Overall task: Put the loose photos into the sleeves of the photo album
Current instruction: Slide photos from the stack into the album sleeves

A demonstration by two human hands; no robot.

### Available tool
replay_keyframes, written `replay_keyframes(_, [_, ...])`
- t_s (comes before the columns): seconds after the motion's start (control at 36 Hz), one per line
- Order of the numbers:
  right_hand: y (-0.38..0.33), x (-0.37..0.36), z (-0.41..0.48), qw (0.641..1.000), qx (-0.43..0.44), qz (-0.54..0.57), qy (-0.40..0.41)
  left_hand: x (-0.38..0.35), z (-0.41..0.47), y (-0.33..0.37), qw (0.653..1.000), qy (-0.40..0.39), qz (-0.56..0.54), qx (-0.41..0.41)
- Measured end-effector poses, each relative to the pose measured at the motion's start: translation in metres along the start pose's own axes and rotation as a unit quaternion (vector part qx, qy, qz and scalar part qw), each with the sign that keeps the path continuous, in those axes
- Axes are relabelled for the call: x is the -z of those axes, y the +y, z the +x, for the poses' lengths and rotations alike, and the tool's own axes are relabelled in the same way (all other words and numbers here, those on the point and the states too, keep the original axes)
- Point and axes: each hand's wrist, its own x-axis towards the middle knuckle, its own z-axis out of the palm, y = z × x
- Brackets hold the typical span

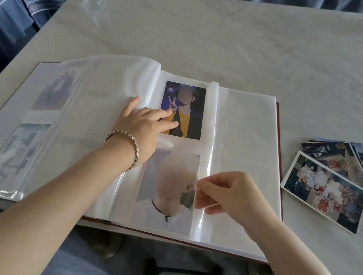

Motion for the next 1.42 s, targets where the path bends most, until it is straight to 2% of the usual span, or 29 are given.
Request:
replay_keyframes(0.14, [-0.003, -0.004, 0.003, 1.000, -0.012, 0.001, 0.022, -0.001, 0.000, 0.000, 1.000, 0.006, -0.003, 0.000])
replay_keyframes(0.28, [0.010, -0.014, 0.005, 0.992, 0.034, -0.007, 0.119, -0.001, 0.000, 0.000, 1.000, 0.006, -0.003, -0.002])
replay_keyframes(0.36, [0.014, -0.018, 0.005, 0.989, 0.055, -0.011, 0.140, -0.002, 0.000, 0.000, 1.000, 0.010, -0.002, -0.004])
replay_keyframes(0.58, [0.015, -0.019, 0.000, 0.971, 0.092, -0.109, 0.191, -0.006, 0.000, -0.002, 0.999, 0.042, -0.022, -0.012])
replay_keyframes(0.75, [0.014, -0.020, -0.002, 0.969, 0.109, -0.111, 0.193, -0.007, 0.001, -0.002, 0.998, 0.051, -0.025, -0.015])
replay_keyframes(0.89, [0.014, -0.012, 0.004, 0.989, 0.049, -0.031, 0.136, -0.013, 0.000, -0.004, 0.995, 0.080, -0.048, -0.022])
replay_keyframes(0.97, [0.010, -0.007, 0.005, 0.987, 0.040, -0.109, 0.115, -0.014, -0.001, -0.004, 0.993, 0.094, -0.068, -0.027])
replay_keyframes(1.06, [0.002, -0.007, 0.005, 0.952, 0.052, -0.271, 0.132, -0.010, 0.000, -0.004, 0.977, 0.142, -0.160, -0.027])
replay_keyframes(1.14, [-0.006, -0.013, 0.005, 0.931, 0.094, -0.309, 0.171, 0.002, -0.008, -0.008, 0.951, 0.196, -0.239, 0.029])
replay_keyframes(1.19, [-0.012, -0.017, 0.006, 0.926, 0.116, -0.315, 0.175, 0.011, -0.016, -0.017, 0.944, 0.214, -0.229, 0.100])
replay_keyframes(1.25, [-0.018, -0.020, 0.011, 0.913, 0.106, -0.367, 0.142, 0.017, -0.025, -0.031, 0.944, 0.171, -0.191, 0.209])
replay_keyframes(1.31, [-0.025, -0.026, 0.015, 0.895, 0.071, -0.427, 0.105, 0.018, -0.035, -0.050, 0.932, 0.078, -0.156, 0.319])
replay_keyframes(1.42, [-0.040, -0.054, 0.023, 0.884, 0.008, -0.456, 0.103, 0.016, -0.054, -0.078, 0.895, 0.008, -0.197, 0.400])
